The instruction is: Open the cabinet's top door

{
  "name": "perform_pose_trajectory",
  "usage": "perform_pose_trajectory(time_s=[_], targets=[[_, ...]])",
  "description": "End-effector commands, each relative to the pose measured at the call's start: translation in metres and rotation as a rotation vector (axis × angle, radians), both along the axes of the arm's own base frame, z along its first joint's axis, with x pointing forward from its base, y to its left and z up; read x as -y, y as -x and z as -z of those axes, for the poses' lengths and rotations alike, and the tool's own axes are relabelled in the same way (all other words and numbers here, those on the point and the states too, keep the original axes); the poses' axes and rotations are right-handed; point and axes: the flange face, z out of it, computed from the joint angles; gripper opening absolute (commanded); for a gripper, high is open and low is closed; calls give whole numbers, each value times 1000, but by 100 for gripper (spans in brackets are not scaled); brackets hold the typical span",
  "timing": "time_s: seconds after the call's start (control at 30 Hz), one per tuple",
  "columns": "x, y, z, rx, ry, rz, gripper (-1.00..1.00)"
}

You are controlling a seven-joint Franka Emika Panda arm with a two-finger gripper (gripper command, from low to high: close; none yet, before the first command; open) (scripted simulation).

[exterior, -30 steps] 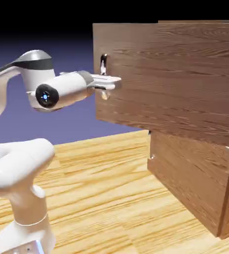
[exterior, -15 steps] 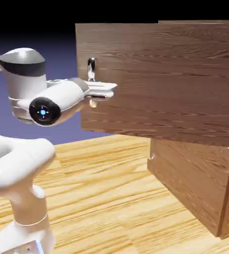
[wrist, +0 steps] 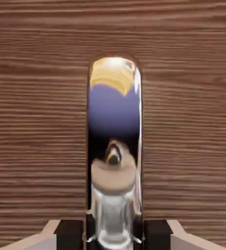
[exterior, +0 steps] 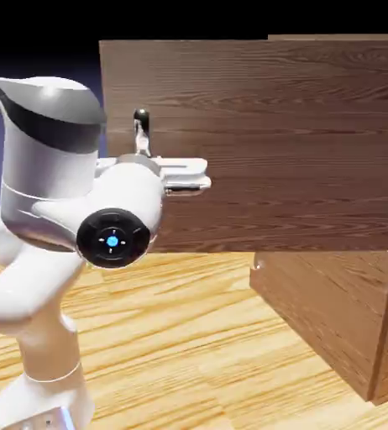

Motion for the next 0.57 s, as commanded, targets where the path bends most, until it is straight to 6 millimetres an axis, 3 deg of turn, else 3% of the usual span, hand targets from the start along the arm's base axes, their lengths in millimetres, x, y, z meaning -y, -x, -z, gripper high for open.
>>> perform_pose_trajectory(time_s=[0.0,0.3,0.53], targets=[[10,0,0,0,0,-22,-100],[88,-7,0,0,0,-186,-100],[121,-13,0,0,0,-255,-100]])
